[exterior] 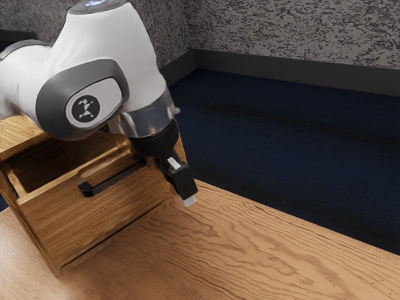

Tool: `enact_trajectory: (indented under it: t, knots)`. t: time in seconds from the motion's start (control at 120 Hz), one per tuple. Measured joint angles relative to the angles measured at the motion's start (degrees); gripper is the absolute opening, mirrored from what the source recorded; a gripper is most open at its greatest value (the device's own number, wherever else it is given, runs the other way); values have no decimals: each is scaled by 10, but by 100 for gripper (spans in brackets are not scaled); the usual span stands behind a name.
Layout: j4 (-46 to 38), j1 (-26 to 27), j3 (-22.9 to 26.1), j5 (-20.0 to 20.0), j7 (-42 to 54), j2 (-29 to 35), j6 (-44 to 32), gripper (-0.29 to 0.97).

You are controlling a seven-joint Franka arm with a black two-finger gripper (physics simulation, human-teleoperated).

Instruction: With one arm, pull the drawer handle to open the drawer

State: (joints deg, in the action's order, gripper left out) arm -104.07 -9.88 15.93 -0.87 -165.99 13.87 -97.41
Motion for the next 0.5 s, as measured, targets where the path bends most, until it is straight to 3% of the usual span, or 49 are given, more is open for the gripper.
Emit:
enact_trajectory:
  t: [0.083,0.208,0.358,0.442,0.5]
  knots:
    - [12,68,22,-2,0,-6,-27,67]
    - [40,81,34,9,0,3,-43,68]
    - [181,85,36,37,0,21,19,68]
    - [206,136,38,39,0,5,51,68]
    - [209,178,37,19,0,-22,67,68]
